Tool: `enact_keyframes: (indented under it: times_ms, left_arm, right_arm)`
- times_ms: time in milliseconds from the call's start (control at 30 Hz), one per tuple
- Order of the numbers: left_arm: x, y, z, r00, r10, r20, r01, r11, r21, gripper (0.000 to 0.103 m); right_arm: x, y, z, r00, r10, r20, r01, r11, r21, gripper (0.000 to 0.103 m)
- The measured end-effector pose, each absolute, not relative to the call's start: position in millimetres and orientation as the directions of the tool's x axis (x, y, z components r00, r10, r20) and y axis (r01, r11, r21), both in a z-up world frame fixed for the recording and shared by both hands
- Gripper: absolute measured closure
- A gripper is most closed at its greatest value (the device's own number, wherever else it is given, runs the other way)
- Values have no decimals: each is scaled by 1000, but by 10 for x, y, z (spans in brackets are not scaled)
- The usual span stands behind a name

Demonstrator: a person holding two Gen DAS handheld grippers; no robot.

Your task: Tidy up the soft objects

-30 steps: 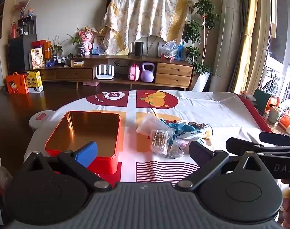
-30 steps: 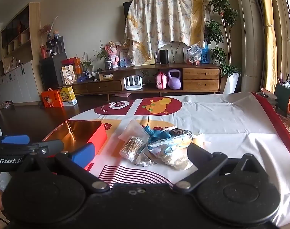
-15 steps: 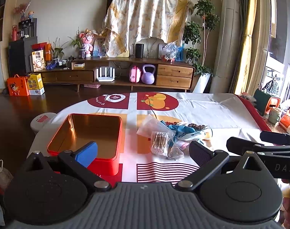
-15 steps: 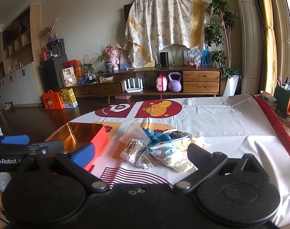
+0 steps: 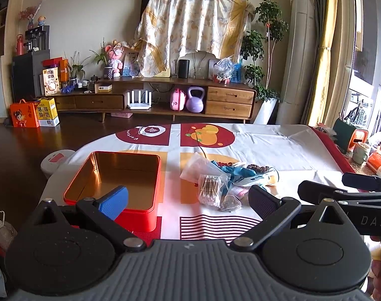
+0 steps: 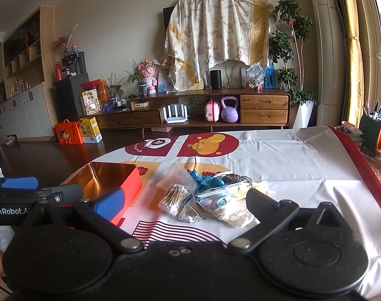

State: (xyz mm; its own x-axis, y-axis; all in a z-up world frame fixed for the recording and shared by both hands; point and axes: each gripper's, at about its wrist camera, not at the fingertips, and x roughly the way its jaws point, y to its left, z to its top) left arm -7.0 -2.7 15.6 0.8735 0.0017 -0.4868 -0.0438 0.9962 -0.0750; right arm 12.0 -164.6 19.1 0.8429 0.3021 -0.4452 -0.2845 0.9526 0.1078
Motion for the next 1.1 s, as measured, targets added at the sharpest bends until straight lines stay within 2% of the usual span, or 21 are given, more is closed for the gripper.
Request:
enact_keyframes:
  times_ms: [1100]
  left_arm:
    - [-91,-27,169,874,3,-486,-44,996,-74,0]
  right_arm:
    - [100,-1645,187,843,303,-446,-284,953,109,0]
